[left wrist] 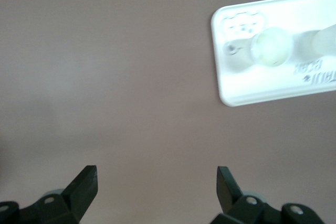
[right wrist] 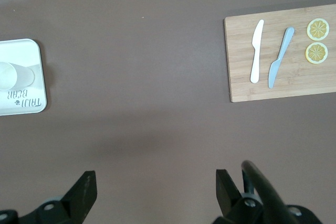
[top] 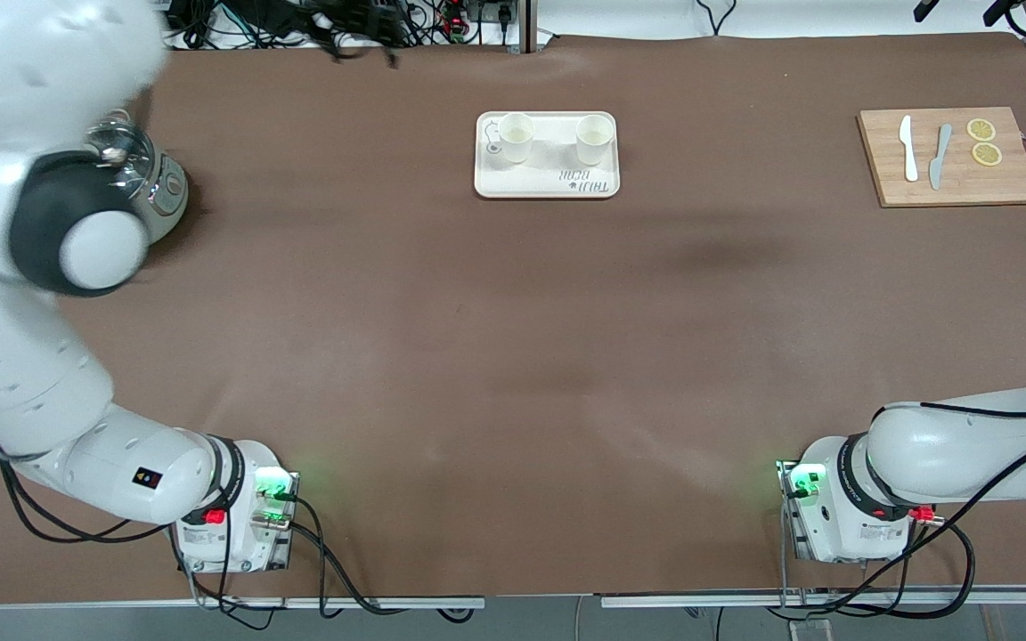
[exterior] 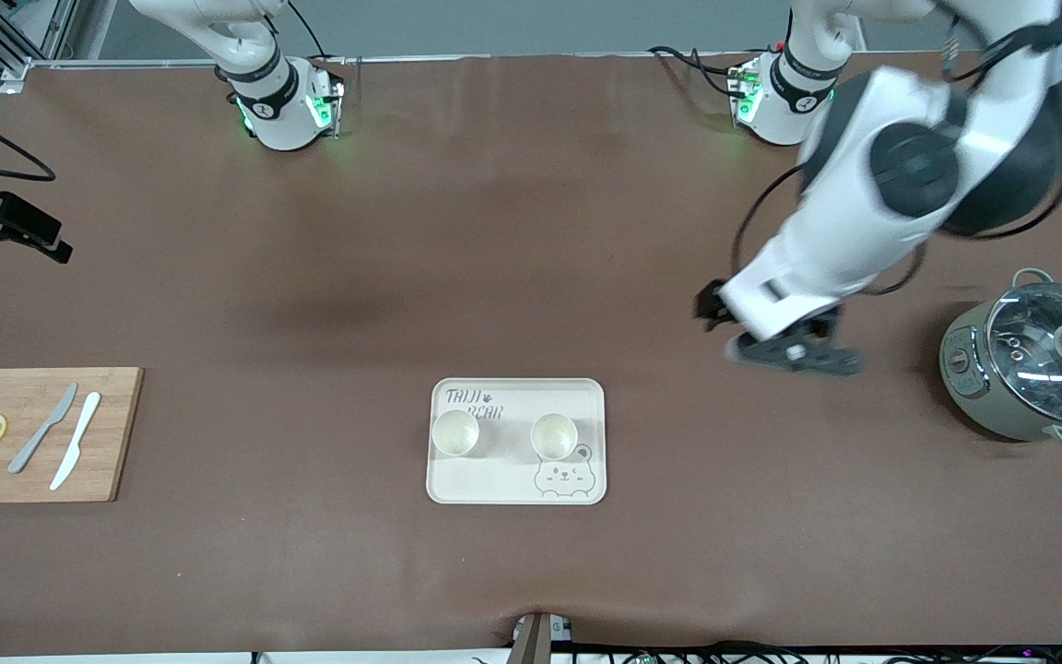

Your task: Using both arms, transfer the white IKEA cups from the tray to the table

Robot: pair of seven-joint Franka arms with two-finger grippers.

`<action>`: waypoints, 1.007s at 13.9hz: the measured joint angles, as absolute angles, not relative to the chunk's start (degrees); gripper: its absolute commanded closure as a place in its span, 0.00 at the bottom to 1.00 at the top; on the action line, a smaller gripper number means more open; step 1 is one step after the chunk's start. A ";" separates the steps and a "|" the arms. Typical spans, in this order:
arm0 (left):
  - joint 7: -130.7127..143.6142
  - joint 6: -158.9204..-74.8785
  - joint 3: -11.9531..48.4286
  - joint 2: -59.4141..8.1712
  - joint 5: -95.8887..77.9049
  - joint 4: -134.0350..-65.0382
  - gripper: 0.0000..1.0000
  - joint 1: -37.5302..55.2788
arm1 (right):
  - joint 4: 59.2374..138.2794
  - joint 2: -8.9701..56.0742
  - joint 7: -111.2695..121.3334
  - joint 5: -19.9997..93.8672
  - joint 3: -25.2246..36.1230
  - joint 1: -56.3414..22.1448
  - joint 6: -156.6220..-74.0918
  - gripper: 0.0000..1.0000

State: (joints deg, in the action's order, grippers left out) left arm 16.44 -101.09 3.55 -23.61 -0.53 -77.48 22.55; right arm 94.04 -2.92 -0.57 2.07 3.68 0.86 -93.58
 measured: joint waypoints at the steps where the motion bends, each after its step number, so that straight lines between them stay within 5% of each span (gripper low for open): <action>1: 18.13 -101.37 3.41 -27.46 -0.45 -73.99 0.00 24.17 | 94.11 -2.90 -0.57 2.07 3.62 0.85 -93.83 0.00; 5: 19.44 -106.86 2.66 -40.18 -0.42 -64.37 0.00 26.99 | 94.52 -1.19 -0.59 2.25 3.24 0.70 -96.95 0.00; 10: 24.08 -122.06 -2.38 -53.91 -0.42 -61.56 0.00 34.05 | 94.84 4.05 -2.90 4.76 2.86 -0.39 -102.85 0.00; 14: 25.07 -127.86 -2.98 -58.26 -0.42 -59.87 0.00 34.73 | 95.01 8.04 -7.51 5.16 2.78 -3.47 -107.63 0.00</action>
